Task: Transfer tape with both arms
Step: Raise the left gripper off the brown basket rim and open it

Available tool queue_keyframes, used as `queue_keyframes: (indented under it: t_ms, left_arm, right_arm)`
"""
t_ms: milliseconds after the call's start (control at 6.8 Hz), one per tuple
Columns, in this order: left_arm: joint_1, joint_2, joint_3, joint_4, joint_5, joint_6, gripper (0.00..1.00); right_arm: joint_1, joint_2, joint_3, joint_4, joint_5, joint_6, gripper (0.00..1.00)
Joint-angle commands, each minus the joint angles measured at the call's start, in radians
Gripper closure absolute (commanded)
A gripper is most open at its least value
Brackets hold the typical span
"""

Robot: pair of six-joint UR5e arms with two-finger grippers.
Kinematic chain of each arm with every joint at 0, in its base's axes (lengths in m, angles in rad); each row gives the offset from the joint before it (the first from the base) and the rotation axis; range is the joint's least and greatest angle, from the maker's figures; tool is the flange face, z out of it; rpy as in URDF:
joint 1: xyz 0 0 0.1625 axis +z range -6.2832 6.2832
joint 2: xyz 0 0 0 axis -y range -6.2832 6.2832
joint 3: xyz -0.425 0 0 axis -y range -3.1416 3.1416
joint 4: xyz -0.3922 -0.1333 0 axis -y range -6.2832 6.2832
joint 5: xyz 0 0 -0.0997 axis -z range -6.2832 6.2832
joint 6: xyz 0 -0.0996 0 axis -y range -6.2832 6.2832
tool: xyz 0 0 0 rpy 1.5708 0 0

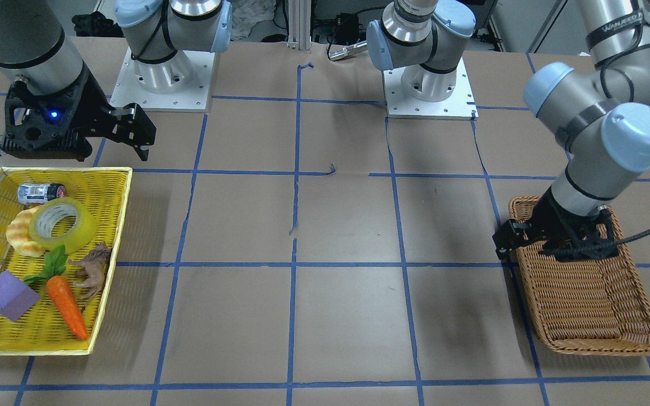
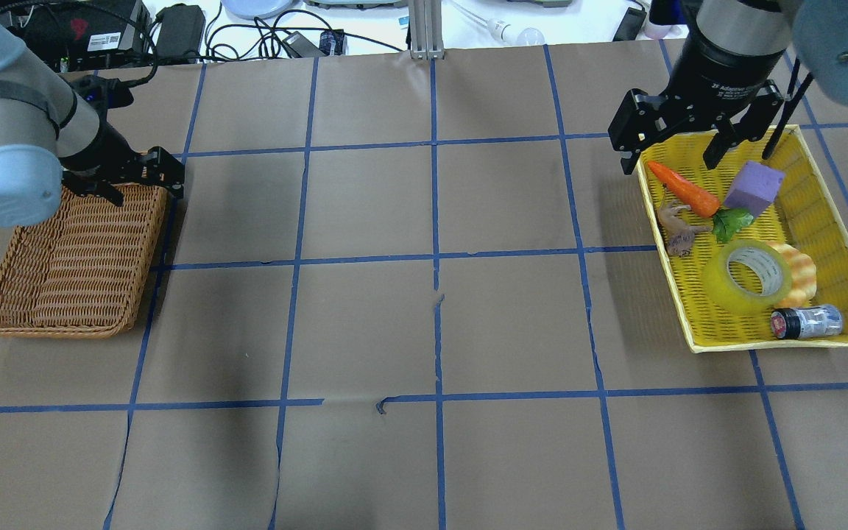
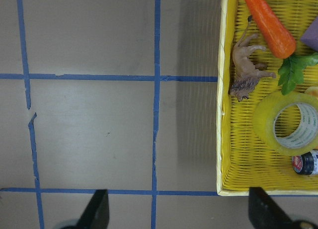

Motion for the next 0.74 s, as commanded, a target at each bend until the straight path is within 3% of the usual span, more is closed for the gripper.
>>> queue_keyframes:
  t_ms: [0, 588]
  left_arm:
    - [-0.029, 0.085, 0.128, -0.294, 0.006, -0.004, 0.00]
    - [-0.194, 0.136, 0.143, -0.353, 0.049, -0.063, 0.00]
  right_arm:
    - [0.001, -0.001, 0.000, 0.001, -0.007, 0.000, 0.00]
    - [0.000, 0.002, 0.002, 0.000, -0.007, 0.000, 0.00]
